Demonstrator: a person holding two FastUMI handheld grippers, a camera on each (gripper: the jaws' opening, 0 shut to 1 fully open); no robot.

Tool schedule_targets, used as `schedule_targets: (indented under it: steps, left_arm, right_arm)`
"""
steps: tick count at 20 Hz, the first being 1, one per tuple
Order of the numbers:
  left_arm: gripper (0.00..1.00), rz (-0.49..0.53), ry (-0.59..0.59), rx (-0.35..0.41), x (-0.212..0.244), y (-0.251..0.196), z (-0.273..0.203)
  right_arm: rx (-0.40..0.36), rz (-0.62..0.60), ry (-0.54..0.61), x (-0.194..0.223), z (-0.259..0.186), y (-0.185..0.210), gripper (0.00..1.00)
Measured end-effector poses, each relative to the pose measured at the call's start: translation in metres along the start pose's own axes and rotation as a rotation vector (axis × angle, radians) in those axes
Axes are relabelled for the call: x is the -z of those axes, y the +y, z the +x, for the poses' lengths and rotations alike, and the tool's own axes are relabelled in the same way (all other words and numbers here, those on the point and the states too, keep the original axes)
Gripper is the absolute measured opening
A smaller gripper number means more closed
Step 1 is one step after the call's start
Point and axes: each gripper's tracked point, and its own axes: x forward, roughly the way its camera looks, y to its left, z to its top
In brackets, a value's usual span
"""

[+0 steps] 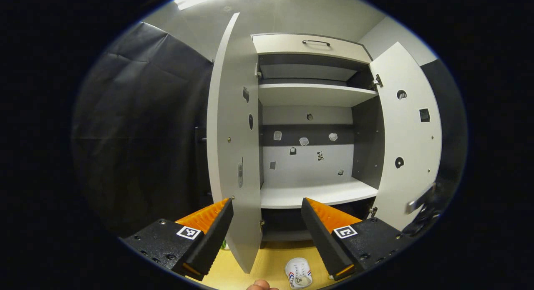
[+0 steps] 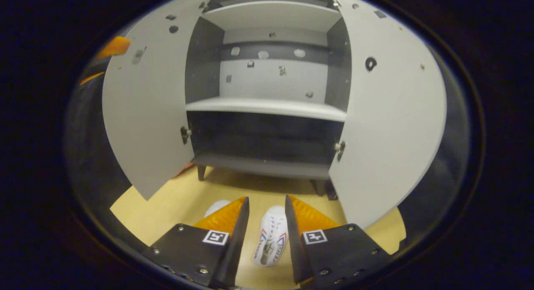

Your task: Grab one shoe with the right hand and put it into the shoe cabinet, grab the other shoe with the left hand and put it into the shoe cabinet; then close the right door with the right hand and the left door with the left hand.

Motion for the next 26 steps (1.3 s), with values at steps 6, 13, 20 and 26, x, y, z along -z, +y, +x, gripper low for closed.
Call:
schedule_targets:
  steps: [6,13,20,26]
  left_arm:
    - [0.99,0.004,0.015,-0.033,0.005,0.015,0.0]
    - [0.99,-0.001,0.037,-0.073,0.016,0.031,0.004]
    - [0.99,-0.013,0.046,-0.074,0.02,0.032,0.01]
    - [1.0,-0.015,0.036,-0.057,0.02,0.027,0.013]
  right_arm:
    - [-0.005,-0.008,0.261,0.098,0.064,0.003,0.51]
    - [0.017,0.027,0.42,0.15,0.098,0.002,0.51]
    - [0.056,-0.037,0.42,0.155,0.108,-0.004,0.2]
    - [0.051,0.153,0.429,0.154,0.107,-0.004,0.06]
